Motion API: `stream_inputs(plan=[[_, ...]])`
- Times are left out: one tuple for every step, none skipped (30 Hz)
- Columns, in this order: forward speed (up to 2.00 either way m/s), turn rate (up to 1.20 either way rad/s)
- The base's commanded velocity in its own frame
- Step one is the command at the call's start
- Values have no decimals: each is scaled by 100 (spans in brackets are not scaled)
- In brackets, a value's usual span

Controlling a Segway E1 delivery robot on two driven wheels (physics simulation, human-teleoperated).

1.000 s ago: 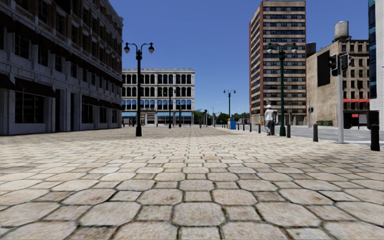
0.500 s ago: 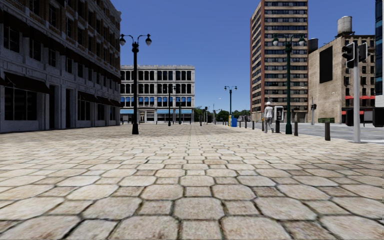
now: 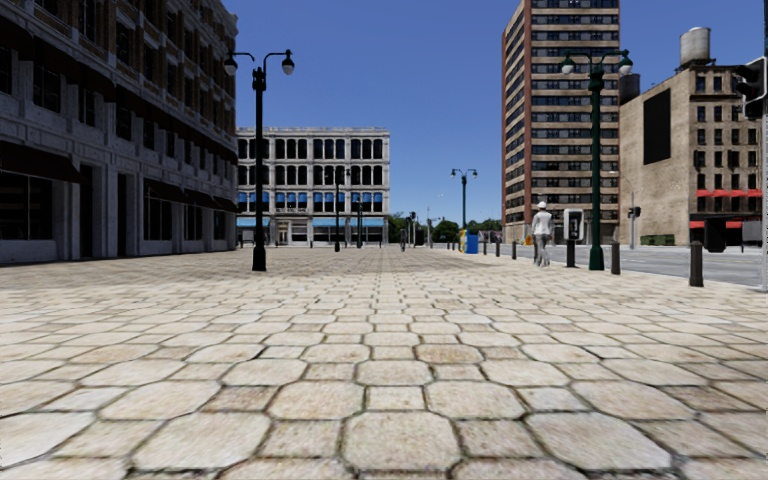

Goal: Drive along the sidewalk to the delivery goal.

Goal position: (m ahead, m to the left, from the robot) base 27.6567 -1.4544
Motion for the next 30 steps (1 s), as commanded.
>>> stream_inputs(plan=[[200,0],[200,0],[200,0],[200,0],[200,0],[200,0],[200,0],[200,0],[200,0],[200,0],[200,0],[200,0],[200,0],[200,0],[200,0],[200,0],[200,0],[200,0],[200,0],[200,-7],[200,-12],[200,-12],[200,-14],[200,-14],[200,-14],[200,-14],[200,-14],[200,-14],[200,-14],[200,-14]])
